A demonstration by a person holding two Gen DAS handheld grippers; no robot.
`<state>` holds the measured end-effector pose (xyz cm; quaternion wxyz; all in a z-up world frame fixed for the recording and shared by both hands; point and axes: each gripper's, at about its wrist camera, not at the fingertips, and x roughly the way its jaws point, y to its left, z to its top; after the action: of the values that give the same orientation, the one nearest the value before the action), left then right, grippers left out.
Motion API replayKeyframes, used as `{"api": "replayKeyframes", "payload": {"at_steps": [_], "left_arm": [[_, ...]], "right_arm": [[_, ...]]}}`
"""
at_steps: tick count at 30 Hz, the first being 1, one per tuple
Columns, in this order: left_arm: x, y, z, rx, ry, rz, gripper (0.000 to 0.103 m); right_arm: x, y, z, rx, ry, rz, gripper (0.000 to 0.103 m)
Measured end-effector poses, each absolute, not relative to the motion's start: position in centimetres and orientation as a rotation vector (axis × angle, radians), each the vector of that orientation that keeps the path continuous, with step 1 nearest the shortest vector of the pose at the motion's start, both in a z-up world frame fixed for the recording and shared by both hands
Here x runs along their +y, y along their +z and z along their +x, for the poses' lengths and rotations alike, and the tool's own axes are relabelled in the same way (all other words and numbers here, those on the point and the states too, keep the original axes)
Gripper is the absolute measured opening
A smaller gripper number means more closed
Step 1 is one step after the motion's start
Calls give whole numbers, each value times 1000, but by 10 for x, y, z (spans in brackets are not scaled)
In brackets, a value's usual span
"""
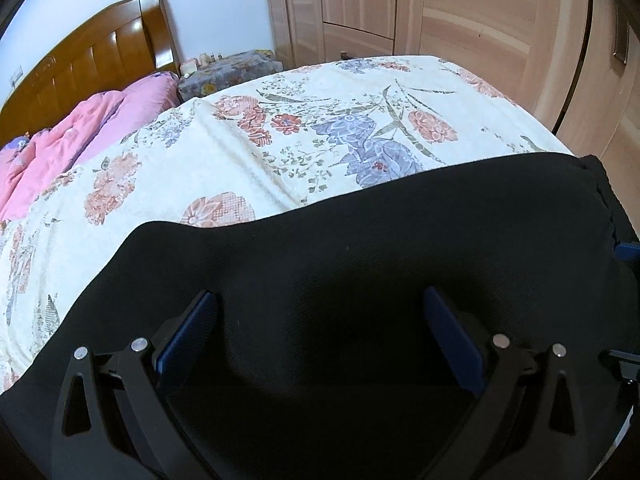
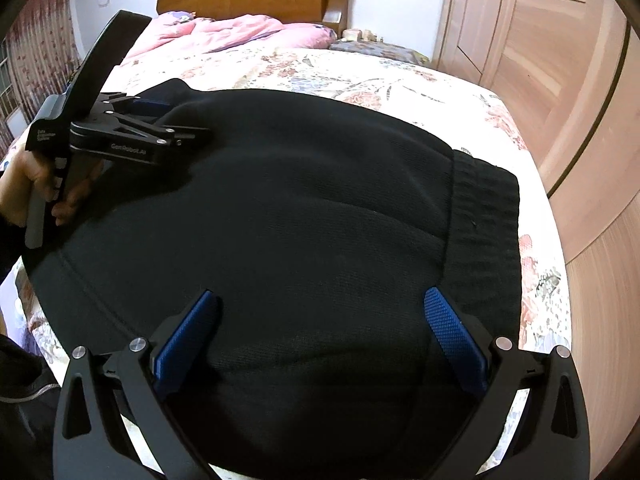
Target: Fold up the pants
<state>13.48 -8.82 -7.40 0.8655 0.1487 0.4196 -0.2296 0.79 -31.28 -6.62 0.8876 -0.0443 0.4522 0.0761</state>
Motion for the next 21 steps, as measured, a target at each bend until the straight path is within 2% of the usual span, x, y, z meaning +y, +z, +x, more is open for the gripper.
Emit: {"api": "replayKeyframes", "payload": {"at_steps": [5,8,10,14,21], "left_arm": [[-85,-73,136,881,-496,297,102],[-73,-63,125,856,-482,296,102],[-52,-48,113,806,-471,273,102],[37,-31,97,785,-326,195,102],[199,-54,104,925,0,-2,101]], "right_arm": [[-310,-64,13,953,148,-100,99],[-296,-52,26,1023,78,-140,99],[-278,-30,31,958,0,-173,99],[-223,-4,55,842,144,-111,99],[-54,-32,126,883,469,-295,99]]}}
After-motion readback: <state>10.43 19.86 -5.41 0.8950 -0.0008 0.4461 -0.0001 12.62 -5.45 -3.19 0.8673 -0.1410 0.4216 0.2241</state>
